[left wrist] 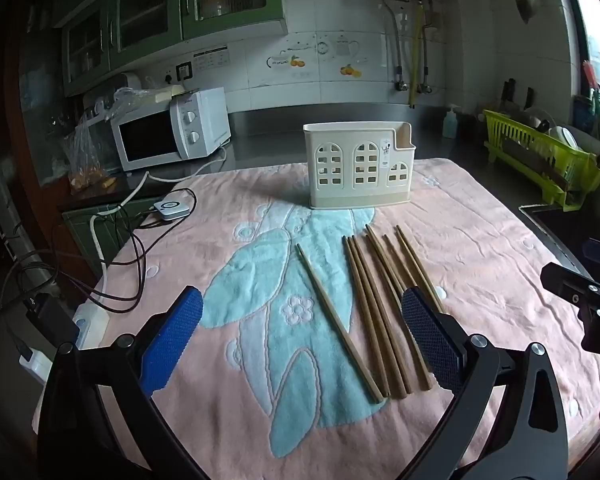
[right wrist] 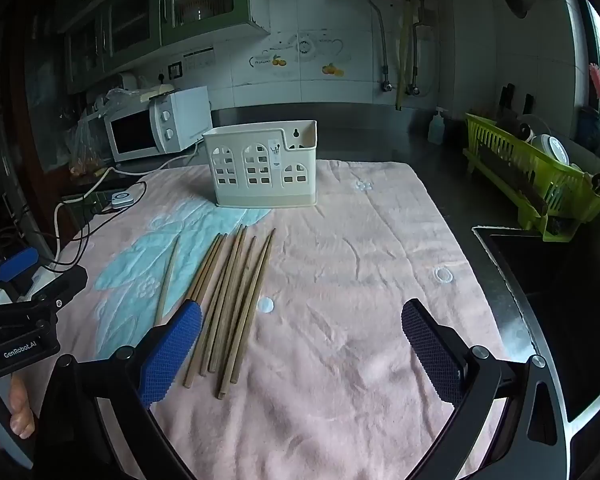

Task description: Organize utensils

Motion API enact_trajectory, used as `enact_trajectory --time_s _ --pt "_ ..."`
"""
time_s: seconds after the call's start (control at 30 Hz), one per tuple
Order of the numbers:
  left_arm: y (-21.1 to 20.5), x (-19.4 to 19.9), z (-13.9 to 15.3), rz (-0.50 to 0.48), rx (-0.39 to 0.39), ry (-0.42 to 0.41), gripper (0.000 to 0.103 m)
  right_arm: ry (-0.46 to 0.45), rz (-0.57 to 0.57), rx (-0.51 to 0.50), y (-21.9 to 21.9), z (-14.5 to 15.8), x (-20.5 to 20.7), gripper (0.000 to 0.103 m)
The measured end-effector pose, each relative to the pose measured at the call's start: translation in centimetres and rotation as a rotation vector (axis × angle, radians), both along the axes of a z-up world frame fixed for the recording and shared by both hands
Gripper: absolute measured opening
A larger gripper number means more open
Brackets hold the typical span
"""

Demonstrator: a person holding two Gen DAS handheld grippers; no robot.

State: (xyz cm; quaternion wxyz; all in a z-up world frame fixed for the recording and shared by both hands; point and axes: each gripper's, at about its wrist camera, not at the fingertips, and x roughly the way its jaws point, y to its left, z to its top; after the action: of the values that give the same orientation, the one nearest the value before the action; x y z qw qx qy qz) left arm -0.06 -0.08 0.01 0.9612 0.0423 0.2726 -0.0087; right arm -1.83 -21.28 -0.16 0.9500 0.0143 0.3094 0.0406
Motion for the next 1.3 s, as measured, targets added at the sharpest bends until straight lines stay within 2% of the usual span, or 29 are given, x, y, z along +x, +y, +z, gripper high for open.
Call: enact_trajectory --time_s 0.1,1.3 --pt "0.0 0.0 0.0 -0.004 -0.003 0.001 0.098 -0.004 0.0 -0.002 0.1 0.9 -0.2 0.097" --pt "-0.4 -0.1 0.7 -0.013 -0.018 -0.007 0.098 -0.027 0.001 -0.003 0.1 1.3 -0.4 0.097"
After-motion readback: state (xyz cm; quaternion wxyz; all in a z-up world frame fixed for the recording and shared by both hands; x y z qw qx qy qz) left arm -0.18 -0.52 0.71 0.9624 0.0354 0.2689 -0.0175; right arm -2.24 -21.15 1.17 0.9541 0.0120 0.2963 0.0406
